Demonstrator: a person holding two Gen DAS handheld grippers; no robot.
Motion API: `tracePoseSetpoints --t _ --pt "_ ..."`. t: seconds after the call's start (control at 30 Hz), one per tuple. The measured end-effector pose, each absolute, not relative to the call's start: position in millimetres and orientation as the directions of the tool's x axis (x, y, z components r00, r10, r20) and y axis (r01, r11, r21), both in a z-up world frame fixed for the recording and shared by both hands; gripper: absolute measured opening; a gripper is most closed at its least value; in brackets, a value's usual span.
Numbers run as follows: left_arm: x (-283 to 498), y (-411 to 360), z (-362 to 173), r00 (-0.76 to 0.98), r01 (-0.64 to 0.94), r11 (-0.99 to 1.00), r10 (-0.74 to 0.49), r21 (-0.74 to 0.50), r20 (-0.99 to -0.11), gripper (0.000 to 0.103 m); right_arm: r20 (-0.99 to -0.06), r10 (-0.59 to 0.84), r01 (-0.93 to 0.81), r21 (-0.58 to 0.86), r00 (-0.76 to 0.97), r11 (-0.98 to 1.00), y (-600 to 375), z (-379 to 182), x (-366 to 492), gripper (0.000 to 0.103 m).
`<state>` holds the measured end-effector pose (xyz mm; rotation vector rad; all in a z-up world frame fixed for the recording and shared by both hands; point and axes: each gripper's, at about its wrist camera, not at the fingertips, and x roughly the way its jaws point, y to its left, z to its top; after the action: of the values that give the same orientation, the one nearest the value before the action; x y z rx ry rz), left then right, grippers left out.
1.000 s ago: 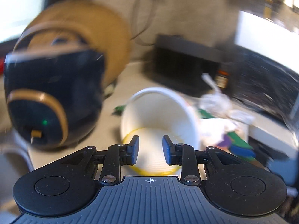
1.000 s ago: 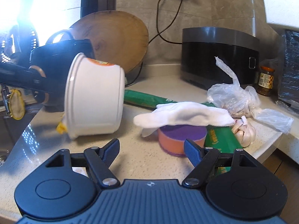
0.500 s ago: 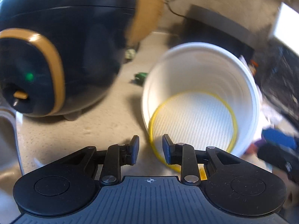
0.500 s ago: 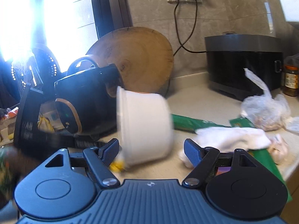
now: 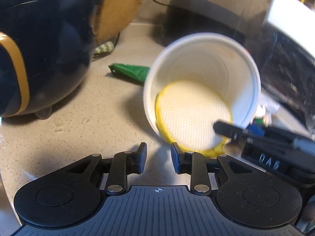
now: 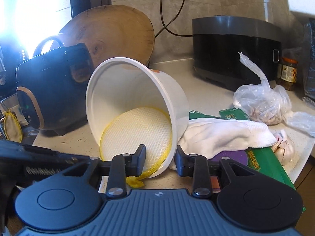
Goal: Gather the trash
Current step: 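Lift the white cup with the left tool and tilt it sideways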
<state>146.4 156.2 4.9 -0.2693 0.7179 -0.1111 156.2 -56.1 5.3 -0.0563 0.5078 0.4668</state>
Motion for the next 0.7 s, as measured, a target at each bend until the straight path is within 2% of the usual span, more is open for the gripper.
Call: tracePoseSetpoints --t 0.2,0.27,0.4,0.5,0.6,0.67,0.7 --pt "134 166 35 0.834 0.037 0.964 -0.174 -0.262 -0.523 0.031 -0.474 0.418 -0.452 0.046 0.775 0.891 -58 3 157 0.03" --pt "126 163 48 0.872 0.043 0.981 -0.13 -0.19 -0.472 0.031 -0.474 0.423 -0.456 0.05 0.772 0.888 -61 3 158 0.03" --pt "121 145 65 0.922 0.056 0.998 -0.037 0.038 -0.385 0.031 -0.475 0.431 -0.463 0.056 0.767 0.885 -69 3 159 0.03" --pt "130 132 63 0.922 0.077 0.984 -0.009 0.16 -0.387 0.031 -0.475 0.428 -0.459 0.056 0.769 0.887 -77 4 161 0.03" --pt "149 129 57 0.913 0.076 0.982 0.001 0.174 -0.407 0.031 -0.477 0.414 -0.443 0.058 0.775 0.895 -85 4 164 0.03" --pt "154 133 53 0.909 0.138 0.984 -0.082 0.11 -0.409 0.031 -0.479 0.417 -0.441 0.067 0.773 0.895 -91 3 166 0.03" --pt "154 136 52 0.904 0.173 0.982 -0.128 0.076 -0.408 0.025 -0.48 0.418 -0.44 0.073 0.772 0.895 -94 3 167 0.03"
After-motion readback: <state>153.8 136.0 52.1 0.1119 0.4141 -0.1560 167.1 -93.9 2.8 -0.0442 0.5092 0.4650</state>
